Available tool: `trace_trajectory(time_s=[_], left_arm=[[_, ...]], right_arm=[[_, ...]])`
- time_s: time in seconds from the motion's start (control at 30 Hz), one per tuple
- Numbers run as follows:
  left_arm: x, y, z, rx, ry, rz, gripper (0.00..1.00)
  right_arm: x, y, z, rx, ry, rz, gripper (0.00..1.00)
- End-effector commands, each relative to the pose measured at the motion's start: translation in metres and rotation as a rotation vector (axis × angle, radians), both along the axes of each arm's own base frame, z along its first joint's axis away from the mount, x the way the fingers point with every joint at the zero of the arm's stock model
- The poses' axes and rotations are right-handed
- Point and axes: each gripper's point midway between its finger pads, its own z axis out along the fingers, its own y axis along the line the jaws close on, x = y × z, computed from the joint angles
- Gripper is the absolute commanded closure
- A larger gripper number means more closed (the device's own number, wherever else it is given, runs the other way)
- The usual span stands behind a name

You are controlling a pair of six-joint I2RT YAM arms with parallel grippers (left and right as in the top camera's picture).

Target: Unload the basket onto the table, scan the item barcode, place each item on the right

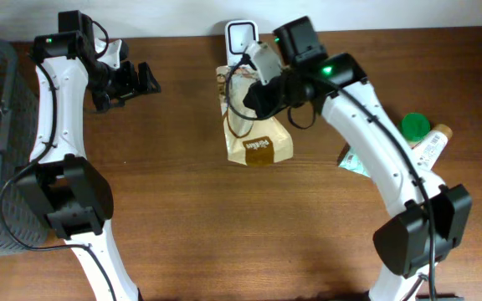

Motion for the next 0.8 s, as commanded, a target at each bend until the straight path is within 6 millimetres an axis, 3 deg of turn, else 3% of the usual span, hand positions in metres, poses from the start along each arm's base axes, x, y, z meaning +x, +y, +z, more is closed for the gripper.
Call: trace_trajectory(time_s=[0.0, 0.3, 0.4, 0.5, 0.53, 0.63, 0.77], left_arm=[[0.0, 0.004, -0.002, 0.005, 0.002, -0.001, 0.01], [0.0, 0.004, -0.002, 0.005, 0.002, -0.001, 0.01], [0.0, 0.004, -0.002, 0.005, 0.002, -0.001, 0.01], [0.0, 0.004, -0.002, 0.005, 0.001, -0.001, 0.01], [0.0, 0.004, -0.002, 0.005, 0.001, -0.001, 0.01], [0.0, 0.004, -0.002, 0.005, 0.001, -0.001, 0.01], [0.0, 0.004, -0.002, 0.005, 0.002, -0.001, 0.01]], right_arm=[[-0.021, 0.016, 0.024, 0.215, 0.064, 0.143, 0.96], [-0.025, 0.011, 0.02, 0.276, 0.131, 0.147, 0.96], [-0.022, 0.011, 0.003, 0.263, 0.172, 0.138, 0.96], [-0.02, 0.017, -0.032, 0.28, 0.269, 0.153, 0.96], [-0.021, 0.02, -0.036, 0.303, 0.282, 0.178, 0.96], [-0.025, 0.027, -0.034, 0.424, 0.309, 0.262, 0.96], [-0.027, 0.025, -0.015, 0.579, 0.319, 0.319, 0.96]])
